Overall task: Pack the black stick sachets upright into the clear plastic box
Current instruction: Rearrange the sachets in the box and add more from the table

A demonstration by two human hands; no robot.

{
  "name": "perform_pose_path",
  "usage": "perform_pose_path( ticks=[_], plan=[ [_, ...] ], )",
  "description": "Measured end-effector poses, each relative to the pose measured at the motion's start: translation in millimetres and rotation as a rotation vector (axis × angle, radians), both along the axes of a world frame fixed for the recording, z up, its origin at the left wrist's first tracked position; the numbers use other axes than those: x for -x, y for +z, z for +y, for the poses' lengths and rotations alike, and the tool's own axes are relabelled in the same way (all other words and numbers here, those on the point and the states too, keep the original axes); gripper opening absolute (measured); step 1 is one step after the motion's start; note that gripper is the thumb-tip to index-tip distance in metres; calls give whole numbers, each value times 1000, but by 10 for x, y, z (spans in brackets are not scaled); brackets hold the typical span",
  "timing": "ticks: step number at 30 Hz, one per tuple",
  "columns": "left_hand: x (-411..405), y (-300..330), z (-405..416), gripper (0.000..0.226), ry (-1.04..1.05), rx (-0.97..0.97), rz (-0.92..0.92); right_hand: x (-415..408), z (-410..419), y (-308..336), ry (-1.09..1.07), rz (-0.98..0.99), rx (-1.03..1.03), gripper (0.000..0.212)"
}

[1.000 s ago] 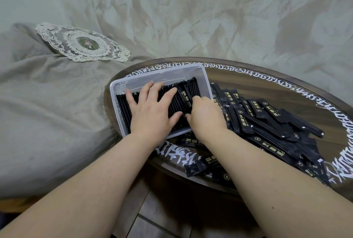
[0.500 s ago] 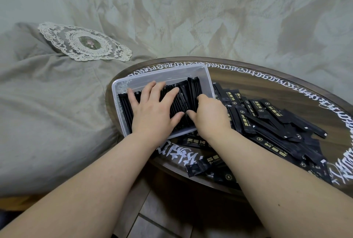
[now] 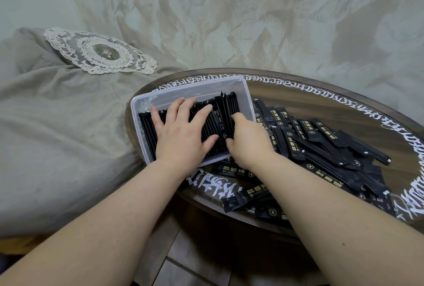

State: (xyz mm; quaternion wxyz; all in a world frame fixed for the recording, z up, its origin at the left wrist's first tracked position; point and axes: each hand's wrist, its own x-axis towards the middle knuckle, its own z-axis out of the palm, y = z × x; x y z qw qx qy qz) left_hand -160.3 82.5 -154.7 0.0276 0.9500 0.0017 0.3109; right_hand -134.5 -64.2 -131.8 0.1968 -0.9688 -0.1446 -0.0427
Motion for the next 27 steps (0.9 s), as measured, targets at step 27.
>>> perform_pose_path(
  ticks=[27],
  plan=[
    [-8, -1, 18, 66, -1, 8, 3, 14, 21, 4, -117, -173, -72, 10]
  ],
)
